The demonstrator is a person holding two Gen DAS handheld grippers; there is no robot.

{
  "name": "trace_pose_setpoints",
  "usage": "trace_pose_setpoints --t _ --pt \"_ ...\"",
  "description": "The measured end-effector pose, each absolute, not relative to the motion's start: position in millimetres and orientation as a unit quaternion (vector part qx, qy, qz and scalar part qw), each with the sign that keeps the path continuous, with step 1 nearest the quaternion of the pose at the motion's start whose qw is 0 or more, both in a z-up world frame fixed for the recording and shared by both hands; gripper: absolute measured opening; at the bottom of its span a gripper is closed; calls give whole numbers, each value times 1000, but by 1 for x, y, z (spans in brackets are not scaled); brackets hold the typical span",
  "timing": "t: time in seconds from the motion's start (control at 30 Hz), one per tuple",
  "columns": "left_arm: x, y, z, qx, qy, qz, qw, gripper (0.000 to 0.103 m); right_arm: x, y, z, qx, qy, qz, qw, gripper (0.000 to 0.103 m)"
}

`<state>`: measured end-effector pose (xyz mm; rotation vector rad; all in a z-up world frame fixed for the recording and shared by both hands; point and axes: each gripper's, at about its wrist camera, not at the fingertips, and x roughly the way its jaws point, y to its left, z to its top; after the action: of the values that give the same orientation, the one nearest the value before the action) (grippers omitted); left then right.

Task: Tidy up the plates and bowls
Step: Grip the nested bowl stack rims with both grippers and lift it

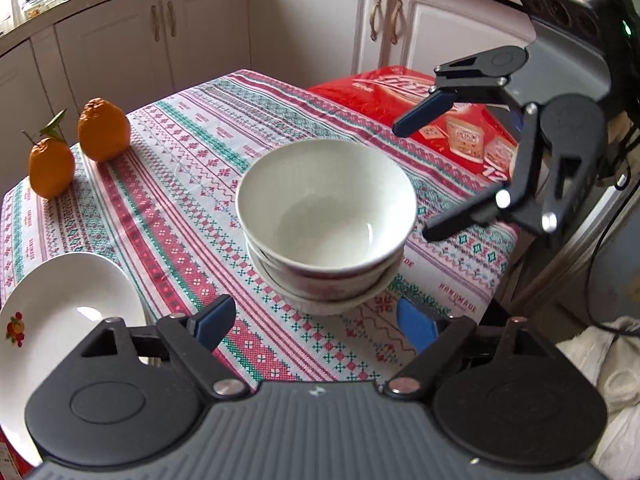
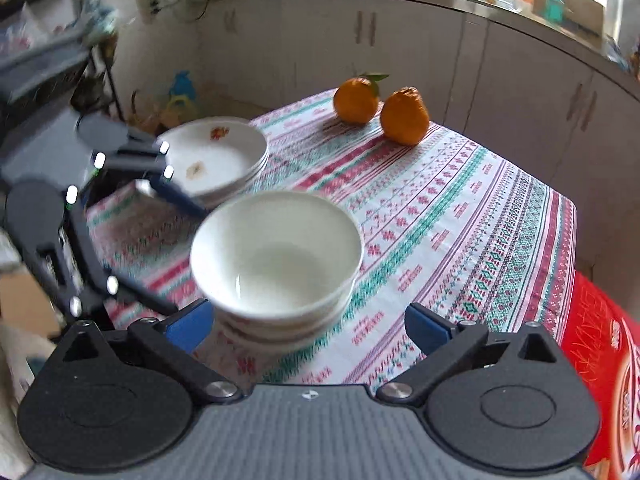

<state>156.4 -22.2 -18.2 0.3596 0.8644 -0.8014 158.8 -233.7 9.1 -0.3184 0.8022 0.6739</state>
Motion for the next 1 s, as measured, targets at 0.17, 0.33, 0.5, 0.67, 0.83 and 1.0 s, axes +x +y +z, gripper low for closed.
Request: trace_pose_setpoints --t 0.17,0.33,0.5,0.67,0.83,1.0 --pt "160 -31 -31 208 401 -386 804 87 158 -219 -22 -195 392 330 836 103" --pt "171 -36 -41 222 404 -400 792 87 166 -208 -44 -224 401 339 821 103" --pt "182 -40 -45 234 402 -422 778 87 170 -201 -49 -253 390 356 811 103" --pt "186 -45 -51 256 397 -450 758 87 176 -200 -45 -271 379 379 799 103" --pt "187 -48 -56 274 386 -469 746 85 183 -198 -45 -285 380 397 785 102" --pt "188 -48 -58 280 379 -484 737 85 191 -196 -45 -291 385 413 772 102"
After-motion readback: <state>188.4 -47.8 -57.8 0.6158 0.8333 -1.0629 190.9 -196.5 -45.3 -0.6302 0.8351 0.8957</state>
